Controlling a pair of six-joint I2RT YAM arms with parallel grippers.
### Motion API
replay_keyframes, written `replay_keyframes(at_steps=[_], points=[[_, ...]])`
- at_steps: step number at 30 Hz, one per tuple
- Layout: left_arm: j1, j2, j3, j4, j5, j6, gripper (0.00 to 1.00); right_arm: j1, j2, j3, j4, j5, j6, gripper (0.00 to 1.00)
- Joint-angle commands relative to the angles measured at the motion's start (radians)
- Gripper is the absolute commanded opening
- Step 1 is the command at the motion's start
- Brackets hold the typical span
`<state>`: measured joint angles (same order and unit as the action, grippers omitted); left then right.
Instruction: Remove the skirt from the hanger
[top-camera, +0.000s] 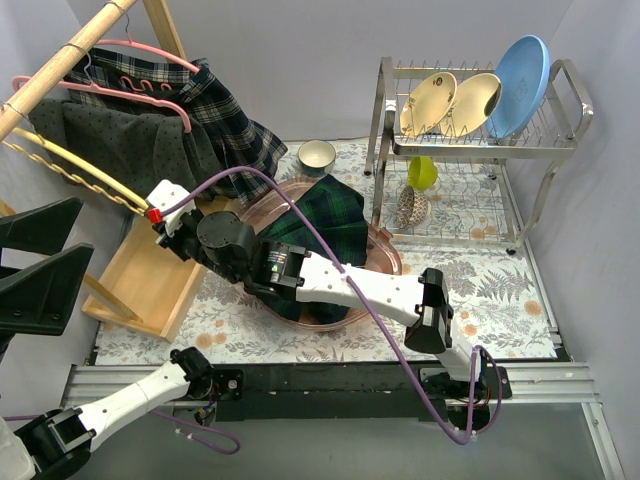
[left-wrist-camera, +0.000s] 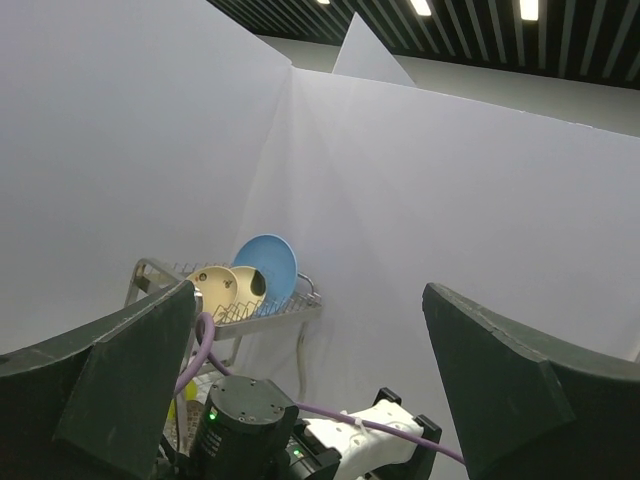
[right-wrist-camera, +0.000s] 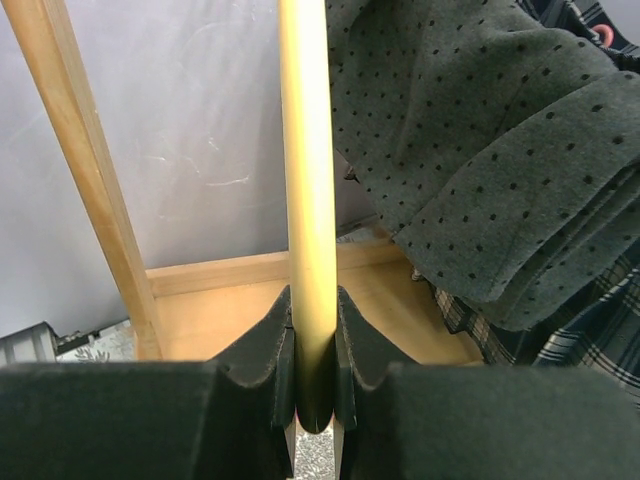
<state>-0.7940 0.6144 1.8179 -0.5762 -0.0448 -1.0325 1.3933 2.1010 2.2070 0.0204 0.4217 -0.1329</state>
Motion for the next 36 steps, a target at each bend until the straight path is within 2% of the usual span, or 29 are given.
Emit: replay_keyframes(at_steps=[1,7,13,22,31,36], points=[[0.003,0.019,0.024,-0.019,-0.013,0.011,0.98,0.004,-0.018,0.08,-0.01,0.092,-0.039,0.01],[0.003,0.022,0.049,-0.025,-0.018,0.002,0.98,0.019,-0.016,0.094,-0.014,0.167,-0.076,0.01],[0.003,0.024,0.028,-0.024,-0.033,0.0,0.98,0.073,0.034,0.112,0.062,0.245,-0.152,0.01],[0.003,0.021,-0.008,0.001,-0.029,-0.012,0.98,0.078,0.08,0.141,0.142,0.23,-0.162,0.01],[0.003,0.025,-0.003,0.004,-0.026,-0.009,0.98,0.079,0.125,0.137,0.17,0.342,-0.224,0.01],[0.003,0.027,-0.002,0.001,-0.035,-0.006,0.98,0.082,0.129,0.132,0.191,0.313,-0.226,0.01]])
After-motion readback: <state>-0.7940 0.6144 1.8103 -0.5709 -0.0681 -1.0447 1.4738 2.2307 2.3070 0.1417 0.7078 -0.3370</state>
